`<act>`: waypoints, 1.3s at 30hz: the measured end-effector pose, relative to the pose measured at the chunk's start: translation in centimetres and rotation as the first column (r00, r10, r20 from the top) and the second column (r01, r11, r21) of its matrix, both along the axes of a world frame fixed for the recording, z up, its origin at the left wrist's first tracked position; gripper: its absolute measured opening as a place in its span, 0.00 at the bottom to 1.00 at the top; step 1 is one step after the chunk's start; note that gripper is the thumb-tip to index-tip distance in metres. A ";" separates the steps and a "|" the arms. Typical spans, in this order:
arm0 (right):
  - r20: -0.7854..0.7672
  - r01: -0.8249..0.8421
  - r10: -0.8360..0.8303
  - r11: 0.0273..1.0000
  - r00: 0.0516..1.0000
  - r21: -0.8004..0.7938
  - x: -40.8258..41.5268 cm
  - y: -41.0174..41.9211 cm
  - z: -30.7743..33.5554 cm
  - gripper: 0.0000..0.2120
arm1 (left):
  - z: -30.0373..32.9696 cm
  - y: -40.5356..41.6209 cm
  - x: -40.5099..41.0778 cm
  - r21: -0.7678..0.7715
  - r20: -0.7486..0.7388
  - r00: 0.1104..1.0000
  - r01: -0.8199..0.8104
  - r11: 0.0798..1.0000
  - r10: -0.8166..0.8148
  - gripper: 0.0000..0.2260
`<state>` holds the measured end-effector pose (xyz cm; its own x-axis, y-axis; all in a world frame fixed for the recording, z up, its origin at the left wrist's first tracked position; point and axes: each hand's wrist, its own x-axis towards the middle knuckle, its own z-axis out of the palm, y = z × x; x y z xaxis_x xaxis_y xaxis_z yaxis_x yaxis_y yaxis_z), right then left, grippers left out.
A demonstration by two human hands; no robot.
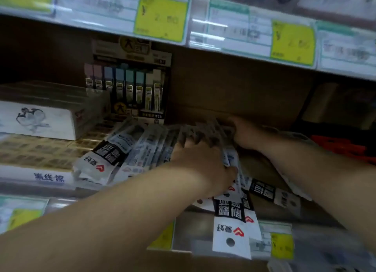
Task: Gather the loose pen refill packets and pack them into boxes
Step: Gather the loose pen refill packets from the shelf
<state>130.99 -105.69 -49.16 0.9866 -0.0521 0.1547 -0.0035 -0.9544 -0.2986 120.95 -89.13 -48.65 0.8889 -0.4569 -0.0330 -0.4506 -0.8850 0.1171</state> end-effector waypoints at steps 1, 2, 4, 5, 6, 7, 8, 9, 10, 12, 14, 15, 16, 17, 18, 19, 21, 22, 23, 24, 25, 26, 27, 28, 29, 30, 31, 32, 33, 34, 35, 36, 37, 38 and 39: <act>-0.031 -0.035 0.034 0.999 0.999 -0.027 0.9 -0.2 0.1 0.20 | -0.1 0.0 0.0 0.004 0.001 1.000 0.002 1.000 -0.002 0.31; -0.079 -0.065 0.059 0.995 0.995 -0.074 1.9 -0.5 0.3 0.21 | -0.2 0.0 0.0 0.002 0.003 1.000 0.005 1.000 -0.005 0.31; -0.185 -0.092 0.056 0.978 0.981 -0.188 3.2 -0.9 0.7 0.21 | -0.4 0.0 0.1 -0.008 -0.001 1.000 0.009 1.000 -0.009 0.31; -0.233 -0.089 0.032 0.967 0.972 -0.237 3.7 -1.1 0.9 0.22 | -0.4 0.0 0.1 -0.013 -0.007 1.000 0.009 1.000 -0.009 0.31; -0.276 -0.081 0.004 0.959 0.961 -0.270 4.0 -1.3 1.1 0.23 | -0.4 -0.1 0.2 -0.013 -0.015 1.000 0.010 1.000 -0.010 0.31; -0.311 -0.077 -0.016 0.956 0.950 -0.284 4.2 -1.4 1.3 0.24 | -0.3 -0.1 0.2 -0.010 -0.022 1.000 0.012 1.000 -0.012 0.31; -0.330 -0.077 -0.024 0.955 0.944 -0.288 4.3 -1.5 1.4 0.24 | -0.3 -0.1 0.3 -0.005 -0.027 1.000 0.016 1.000 -0.016 0.31; -0.336 -0.080 -0.023 0.954 0.941 -0.289 4.4 -1.6 1.6 0.22 | -0.3 -0.1 0.3 0.000 -0.029 0.999 0.020 1.000 -0.020 0.31; -0.334 -0.077 -0.022 0.956 0.942 -0.282 4.5 -1.6 1.7 0.20 | -0.3 -0.2 0.3 0.003 -0.031 0.999 0.024 1.000 -0.024 0.31; -0.328 -0.063 -0.027 0.963 0.944 -0.260 4.5 -1.4 2.0 0.17 | -0.3 -0.3 0.4 0.011 -0.036 0.999 0.025 1.000 -0.025 0.31; -0.337 -0.054 -0.031 0.969 0.941 -0.241 4.5 -1.4 2.1 0.15 | -0.4 -0.3 0.4 0.018 -0.038 0.999 0.022 1.000 -0.021 0.32; -0.339 -0.052 -0.033 0.970 0.940 -0.237 4.5 -1.4 2.2 0.14 | -0.4 -0.4 0.4 0.018 -0.038 0.999 0.021 1.000 -0.021 0.32; -0.337 -0.050 -0.036 0.969 0.941 -0.241 4.5 -1.4 2.2 0.13 | -0.4 -0.4 0.4 0.018 -0.039 0.999 0.021 1.000 -0.020 0.32; -0.331 -0.050 -0.036 0.968 0.943 -0.247 4.6 -1.5 2.2 0.10 | -0.4 -0.4 0.4 0.018 -0.041 0.999 0.020 1.000 -0.019 0.31; -0.332 -0.057 -0.031 0.965 0.943 -0.255 4.7 -1.4 2.2 0.07 | -0.4 -0.3 0.4 0.019 -0.045 0.999 0.018 1.000 -0.017 0.31; -0.334 -0.065 -0.028 0.962 0.942 -0.266 4.8 -1.4 2.2 0.05 | -0.3 -0.3 0.3 0.020 -0.048 0.999 0.018 1.000 -0.017 0.31; -0.347 -0.078 -0.028 0.954 0.938 -0.289 4.7 -1.2 2.4 0.05 | -0.3 -0.3 0.4 0.025 -0.051 0.999 0.019 1.000 -0.018 0.31; -0.356 -0.081 -0.024 0.957 0.934 -0.278 4.6 -1.2 2.5 0.04 | -0.3 -0.3 0.4 0.026 -0.052 0.998 0.019 0.999 -0.018 0.31; -0.367 -0.081 -0.021 0.963 0.930 -0.258 4.5 -1.2 2.5 0.03 | -0.3 -0.4 0.4 0.026 -0.052 0.998 0.018 0.999 -0.017 0.31; -0.370 -0.080 -0.017 0.966 0.929 -0.244 4.4 -1.2 2.5 0.03 | -0.3 -0.4 0.3 0.027 -0.051 0.999 0.016 1.000 -0.015 0.31; -0.359 -0.076 -0.016 0.968 0.933 -0.240 4.4 -1.3 2.6 0.04 | -0.4 -0.4 0.3 0.028 -0.050 0.999 0.014 1.000 -0.013 0.31; -0.340 -0.074 -0.013 0.968 0.940 -0.241 4.4 -1.4 2.6 0.06 | -0.4 -0.4 0.3 0.029 -0.049 0.999 0.012 1.000 -0.011 0.31; -0.318 -0.077 -0.001 0.969 0.948 -0.233 4.6 -1.6 2.5 0.07 | -0.4 -0.3 0.3 0.027 -0.049 0.999 0.011 1.000 -0.010 0.31; -0.308 -0.084 0.012 0.971 0.951 -0.224 4.6 -1.6 2.5 0.09 | -0.4 -0.3 0.2 0.025 -0.046 0.999 0.010 1.000 -0.009 0.31; -0.307 -0.091 0.023 0.974 0.951 -0.209 4.7 -1.7 2.6 0.09 | -0.4 -0.2 0.2 0.023 -0.042 0.999 0.009 1.000 -0.008 0.31; -0.304 -0.091 0.030 0.978 0.952 -0.190 4.7 -1.9 2.8 0.08 | -0.4 -0.2 0.2 0.020 -0.041 0.999 0.009 1.000 -0.008 0.31; -0.287 -0.087 0.037 0.983 0.957 -0.164 4.6 -1.9 3.1 0.07 | -0.3 -0.2 0.2 0.017 -0.041 0.999 0.008 1.000 -0.007 0.31; -0.254 -0.071 0.033 0.987 0.967 -0.144 4.5 -2.0 3.4 0.06 | -0.3 -0.2 0.2 0.016 -0.044 0.999 0.008 1.000 -0.007 0.31; -0.204 -0.054 0.028 0.991 0.979 -0.122 4.6 -2.1 3.8 0.06 | -0.3 -0.2 0.1 0.017 -0.048 0.999 0.008 1.000 -0.007 0.31; -0.145 -0.043 0.025 0.992 0.989 -0.119 4.6 -2.2 4.3 0.04 | -0.3 -0.2 0.1 0.020 -0.050 0.999 0.008 1.000 -0.007 0.31; -0.083 -0.034 0.023 0.990 0.996 -0.137 4.9 -2.3 4.7 0.04 | -0.4 -0.2 0.1 0.023 -0.050 0.999 0.010 1.000 -0.009 0.31; -0.024 -0.020 0.016 0.985 1.000 -0.172 5.0 -2.3 5.1 0.07 | -0.4 -0.3 0.1 0.025 -0.050 0.999 0.011 1.000 -0.009 0.31; 0.028 -0.001 0.006 0.980 1.000 -0.200 5.2 -2.2 5.4 0.09 | -0.5 -0.3 0.1 0.025 -0.049 0.999 0.010 1.000 -0.009 0.31; 0.086 0.019 0.000 0.977 0.996 -0.212 5.3 -2.1 5.7 0.10 | -0.5 -0.3 0.1 0.023 -0.050 0.999 0.010 1.000 -0.009 0.31; 0.153 0.038 -0.007 0.979 0.988 -0.199 5.4 -1.9 6.0 0.10 | -0.6 -0.3 0.2 0.021 -0.051 0.999 0.010 1.000 -0.009 0.31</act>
